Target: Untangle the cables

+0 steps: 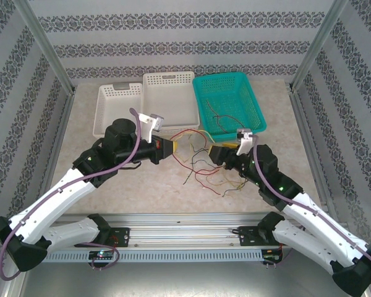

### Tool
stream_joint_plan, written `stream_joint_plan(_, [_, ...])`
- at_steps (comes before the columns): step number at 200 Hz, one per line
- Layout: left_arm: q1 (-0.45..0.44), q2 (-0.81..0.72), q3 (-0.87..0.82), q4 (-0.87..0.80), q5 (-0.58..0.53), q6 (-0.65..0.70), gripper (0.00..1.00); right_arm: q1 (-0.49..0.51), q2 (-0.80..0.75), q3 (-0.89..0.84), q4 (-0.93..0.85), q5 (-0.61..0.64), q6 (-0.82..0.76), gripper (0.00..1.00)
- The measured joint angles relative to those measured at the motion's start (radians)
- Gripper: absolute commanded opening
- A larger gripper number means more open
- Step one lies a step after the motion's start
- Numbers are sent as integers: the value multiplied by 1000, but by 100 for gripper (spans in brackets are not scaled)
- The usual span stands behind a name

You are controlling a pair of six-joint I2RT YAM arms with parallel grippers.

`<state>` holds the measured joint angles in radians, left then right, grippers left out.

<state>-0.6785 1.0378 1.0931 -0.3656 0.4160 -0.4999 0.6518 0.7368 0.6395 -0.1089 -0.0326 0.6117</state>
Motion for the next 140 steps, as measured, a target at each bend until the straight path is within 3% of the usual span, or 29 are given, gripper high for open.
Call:
stream_joint_plan(47, [0, 0, -71, 12, 6, -11, 0, 6, 85, -2, -3, -13, 18, 67])
stream_joint_plan(102, [0, -5, -250, 0, -172, -47, 1, 53, 174, -1, 5, -29, 16, 68])
stream_joint_plan(110, [0, -3, -270, -9, -203, -56, 7, 53, 176, -1, 9, -31, 14, 68])
stream_joint_plan(126, [0, 1, -295, -29, -257, -70, 32, 58, 188, -1, 10, -36, 11, 69])
stream_joint_plan(140, [0, 6, -298, -50, -299, -83, 46, 68, 202, -1, 11, -42, 10, 69])
